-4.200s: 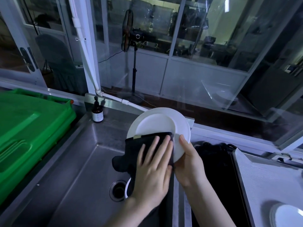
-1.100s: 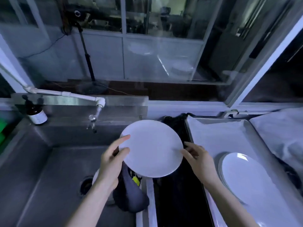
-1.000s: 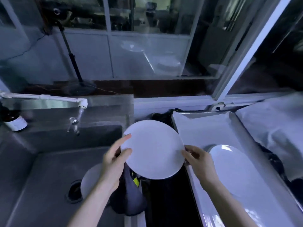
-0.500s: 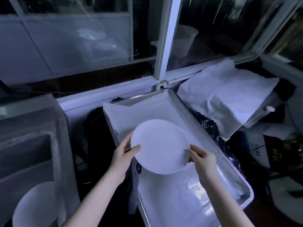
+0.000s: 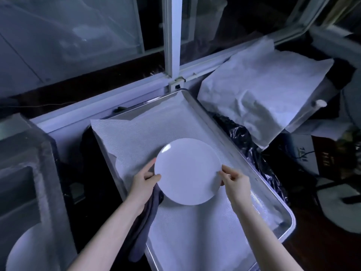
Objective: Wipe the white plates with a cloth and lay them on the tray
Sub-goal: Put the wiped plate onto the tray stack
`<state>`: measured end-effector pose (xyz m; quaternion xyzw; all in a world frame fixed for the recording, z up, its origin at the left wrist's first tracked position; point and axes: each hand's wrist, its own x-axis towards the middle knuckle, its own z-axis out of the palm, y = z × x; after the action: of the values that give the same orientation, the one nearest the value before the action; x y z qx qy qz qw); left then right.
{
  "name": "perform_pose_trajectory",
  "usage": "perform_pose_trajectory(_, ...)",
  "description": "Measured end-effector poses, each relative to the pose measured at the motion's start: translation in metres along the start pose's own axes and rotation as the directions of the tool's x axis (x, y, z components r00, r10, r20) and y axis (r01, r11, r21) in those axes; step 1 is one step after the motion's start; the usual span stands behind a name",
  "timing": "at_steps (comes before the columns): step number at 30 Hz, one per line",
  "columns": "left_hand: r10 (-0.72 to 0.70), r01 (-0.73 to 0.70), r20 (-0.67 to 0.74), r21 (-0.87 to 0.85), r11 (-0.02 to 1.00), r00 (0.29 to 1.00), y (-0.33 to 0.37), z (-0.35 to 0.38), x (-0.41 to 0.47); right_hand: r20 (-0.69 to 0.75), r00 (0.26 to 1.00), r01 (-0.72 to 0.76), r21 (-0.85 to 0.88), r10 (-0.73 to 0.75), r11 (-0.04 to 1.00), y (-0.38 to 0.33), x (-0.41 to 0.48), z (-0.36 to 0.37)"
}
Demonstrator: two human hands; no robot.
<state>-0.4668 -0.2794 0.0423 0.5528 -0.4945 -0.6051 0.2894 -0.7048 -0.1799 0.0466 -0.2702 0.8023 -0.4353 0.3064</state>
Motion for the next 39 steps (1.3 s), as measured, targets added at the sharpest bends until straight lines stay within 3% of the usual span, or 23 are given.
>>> perform_pose_trajectory(8,-0.051,0.051,0.045,-0.009,0.999,0.998,-0.006,0.0,0.006,-0.046,0.998,0.046,-0.127,-0.052,0.991,0.012,0.009,0.009)
perform_pose_trajectory(13,-0.066,0.065,0.057,0.018,0.998,0.996,-0.008,-0.003,0.007,-0.075,0.997,-0.004,-0.056,-0.001,0.998,0.01,0.01,0.012)
perform_pose_trajectory(19,-0.045,0.043,0.055,0.047,0.998,0.997,-0.005,-0.001,0.004,-0.109,0.993,-0.046,-0.111,0.034,0.993,0.005,0.009,0.015)
perform_pose_trajectory(24,0.02,-0.019,-0.034,0.026,0.999,0.999,0.004,-0.011,-0.014,-0.203,0.974,0.067,-0.166,-0.1,0.984,-0.012,-0.011,0.026)
perform_pose_trajectory(26,0.078,-0.077,-0.054,0.011,0.997,0.995,0.009,-0.024,-0.024,-0.128,0.966,0.207,-0.142,-0.225,0.968,-0.027,-0.032,0.037)
perform_pose_trajectory(30,0.199,-0.207,-0.102,-0.078,0.975,0.975,0.027,-0.06,-0.05,0.257,0.866,0.444,-0.001,-0.429,0.896,-0.062,-0.089,0.074)
perform_pose_trajectory(35,0.253,-0.293,-0.23,-0.158,0.943,0.94,0.043,-0.128,-0.088,0.536,0.699,0.462,0.167,-0.473,0.871,-0.098,-0.151,0.132)
perform_pose_trajectory(39,0.281,-0.346,-0.367,-0.124,0.93,0.887,0.042,-0.198,-0.122,0.66,0.558,0.551,0.159,-0.504,0.819,-0.116,-0.185,0.182)
